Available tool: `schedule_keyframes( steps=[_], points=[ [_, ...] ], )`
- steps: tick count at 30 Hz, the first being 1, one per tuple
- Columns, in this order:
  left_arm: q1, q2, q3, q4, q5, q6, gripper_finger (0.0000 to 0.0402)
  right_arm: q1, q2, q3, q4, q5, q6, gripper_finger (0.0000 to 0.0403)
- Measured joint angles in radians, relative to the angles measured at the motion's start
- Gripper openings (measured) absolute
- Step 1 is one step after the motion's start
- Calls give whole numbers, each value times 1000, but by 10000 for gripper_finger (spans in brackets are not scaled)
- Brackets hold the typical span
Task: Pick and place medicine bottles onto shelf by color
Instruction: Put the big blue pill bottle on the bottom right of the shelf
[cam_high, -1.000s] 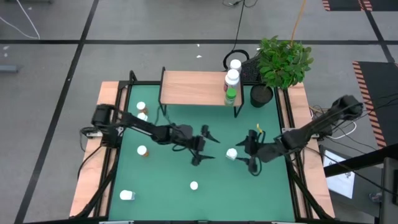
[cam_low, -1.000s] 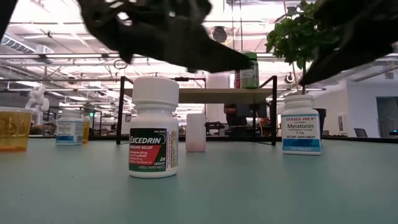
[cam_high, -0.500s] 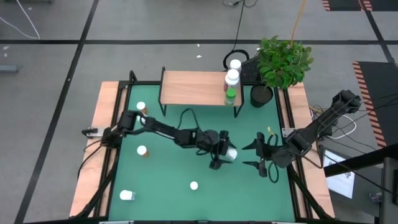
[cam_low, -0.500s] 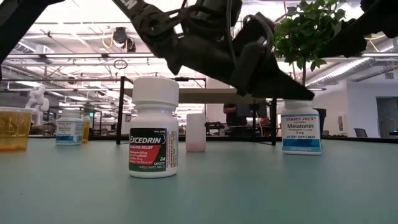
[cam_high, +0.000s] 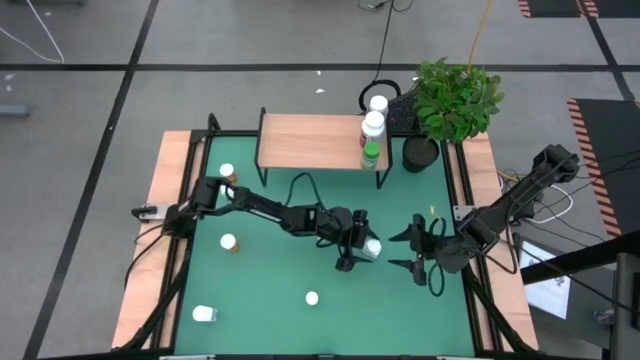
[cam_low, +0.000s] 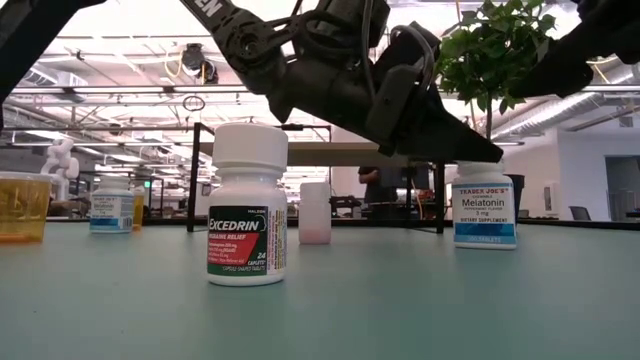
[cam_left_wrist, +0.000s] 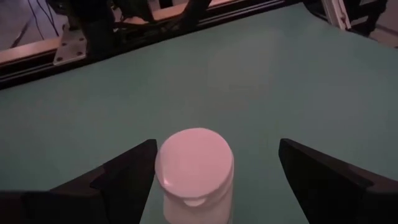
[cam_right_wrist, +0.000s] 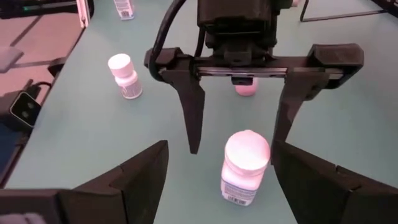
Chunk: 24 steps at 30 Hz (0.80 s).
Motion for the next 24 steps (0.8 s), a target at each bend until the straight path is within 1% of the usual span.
schedule_keyframes(
  steps=[2, 4, 11, 15, 19, 24],
  points=[
    [1, 0, 0, 1, -1, -3, 330, 0, 0, 0, 5, 16, 0, 276],
    [4, 0, 0, 0, -10, -8, 313, 0, 0, 0, 13, 16, -1, 276],
    [20, 0, 0, 1, -12, -32, 230, 0, 0, 0, 16, 16, -2, 276],
    [24, 0, 0, -5, -12, -35, 195, 0, 0, 0, 19, 16, -3, 276],
    [24, 0, 0, -5, -13, -38, 181, 0, 0, 0, 19, 20, -7, 276],
    [24, -8, 0, -17, -32, -58, 187, 0, 0, 0, 19, 47, 9, 276]
  ],
)
